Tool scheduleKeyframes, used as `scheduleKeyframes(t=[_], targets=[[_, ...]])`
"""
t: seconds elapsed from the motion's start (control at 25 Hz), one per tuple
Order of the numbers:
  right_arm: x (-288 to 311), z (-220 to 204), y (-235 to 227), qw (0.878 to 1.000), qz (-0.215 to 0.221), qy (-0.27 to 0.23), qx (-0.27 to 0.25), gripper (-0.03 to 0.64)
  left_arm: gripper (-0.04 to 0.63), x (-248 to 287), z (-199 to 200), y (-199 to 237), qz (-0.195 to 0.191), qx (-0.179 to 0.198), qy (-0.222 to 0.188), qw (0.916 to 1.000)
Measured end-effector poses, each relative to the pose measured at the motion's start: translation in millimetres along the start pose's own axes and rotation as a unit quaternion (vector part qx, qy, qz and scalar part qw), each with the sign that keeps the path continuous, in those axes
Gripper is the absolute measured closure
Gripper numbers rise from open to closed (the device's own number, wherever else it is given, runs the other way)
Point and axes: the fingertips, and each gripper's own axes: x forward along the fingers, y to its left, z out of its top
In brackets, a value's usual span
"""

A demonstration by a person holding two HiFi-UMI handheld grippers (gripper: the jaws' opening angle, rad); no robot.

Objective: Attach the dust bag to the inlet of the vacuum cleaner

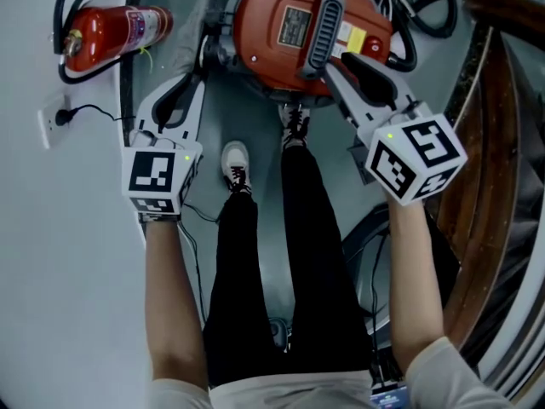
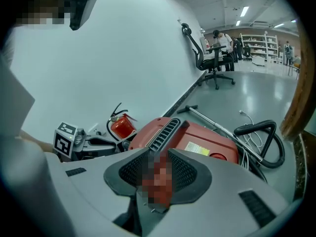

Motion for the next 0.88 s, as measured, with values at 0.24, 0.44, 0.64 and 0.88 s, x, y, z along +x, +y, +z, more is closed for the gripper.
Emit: scheduleKeyframes(t=[0.24, 0.44, 0.64, 0.88], targets=[[-11, 5, 15, 1.000, -0.008, -0.003, -0.005, 0.488, 0.534, -11, 8, 2, -0.011, 0.013, -0.007, 0.9998], [-14, 17, 27, 1.000, -0.006, -0.007, -0.021, 0.488, 0.534, -17, 15, -1, -0.020, 0.030, -0.007, 0.9993], [-23, 34, 41, 0.999, -0.003, -0.014, -0.041, 0.489, 0.541, -29, 26, -6, -0.026, 0.045, -0.003, 0.9986], [-52, 61, 75, 0.996, 0.011, -0.012, -0.085, 0.521, 0.574, -61, 52, -14, -0.033, 0.069, 0.011, 0.9970]])
